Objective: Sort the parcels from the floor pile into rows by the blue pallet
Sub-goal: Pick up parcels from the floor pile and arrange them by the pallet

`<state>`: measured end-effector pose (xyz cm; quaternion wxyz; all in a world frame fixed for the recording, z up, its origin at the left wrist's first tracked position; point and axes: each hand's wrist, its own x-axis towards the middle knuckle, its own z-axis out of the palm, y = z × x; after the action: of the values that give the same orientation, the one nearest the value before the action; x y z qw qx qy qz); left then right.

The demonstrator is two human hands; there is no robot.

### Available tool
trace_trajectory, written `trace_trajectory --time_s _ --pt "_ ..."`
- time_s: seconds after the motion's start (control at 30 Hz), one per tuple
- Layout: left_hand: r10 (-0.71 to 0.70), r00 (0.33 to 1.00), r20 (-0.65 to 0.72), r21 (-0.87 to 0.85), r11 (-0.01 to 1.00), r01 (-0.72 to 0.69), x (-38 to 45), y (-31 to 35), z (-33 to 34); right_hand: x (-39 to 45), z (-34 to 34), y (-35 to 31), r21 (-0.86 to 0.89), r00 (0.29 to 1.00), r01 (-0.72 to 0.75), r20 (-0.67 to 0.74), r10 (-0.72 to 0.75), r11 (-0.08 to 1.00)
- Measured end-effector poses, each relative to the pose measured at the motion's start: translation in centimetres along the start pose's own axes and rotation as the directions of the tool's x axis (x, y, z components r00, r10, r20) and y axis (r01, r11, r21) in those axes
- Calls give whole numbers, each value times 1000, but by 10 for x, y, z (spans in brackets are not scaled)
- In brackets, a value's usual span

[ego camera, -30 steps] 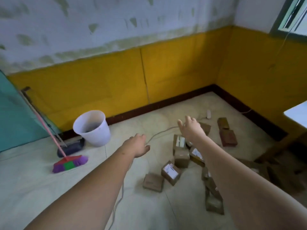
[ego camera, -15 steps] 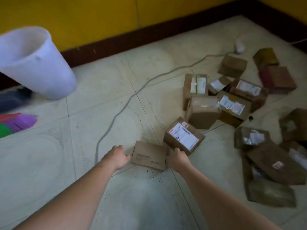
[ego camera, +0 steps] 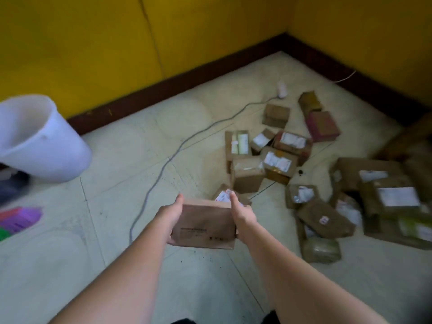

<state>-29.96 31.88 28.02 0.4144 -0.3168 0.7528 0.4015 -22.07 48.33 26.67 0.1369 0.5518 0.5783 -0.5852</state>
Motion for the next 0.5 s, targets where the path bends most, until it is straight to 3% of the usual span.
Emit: trace_trajectory --time_s 0.07,0.17,0.3,0.4,0.5 --pt "87 996 -33 -26 996 -88 -93 47 -8 -96 -67 -55 154 996 -2 -84 15 988" --pt "234 972 27 9 972 -234 -296 121 -10 -240 -179 -129 356 976 41 -214 38 934" --pt "449 875 183 142 868 -475 -537 195 8 -408 -342 -199 481 920 197 -392 9 854" --pt "543 753 372 127 774 -621 -692 207 36 -517 -457 -217 482 847 373 -525 -80 793" --pt "674 586 450 88 619 -780 -817 181 78 -608 -553 -197 304 699 573 -665 -261 761"
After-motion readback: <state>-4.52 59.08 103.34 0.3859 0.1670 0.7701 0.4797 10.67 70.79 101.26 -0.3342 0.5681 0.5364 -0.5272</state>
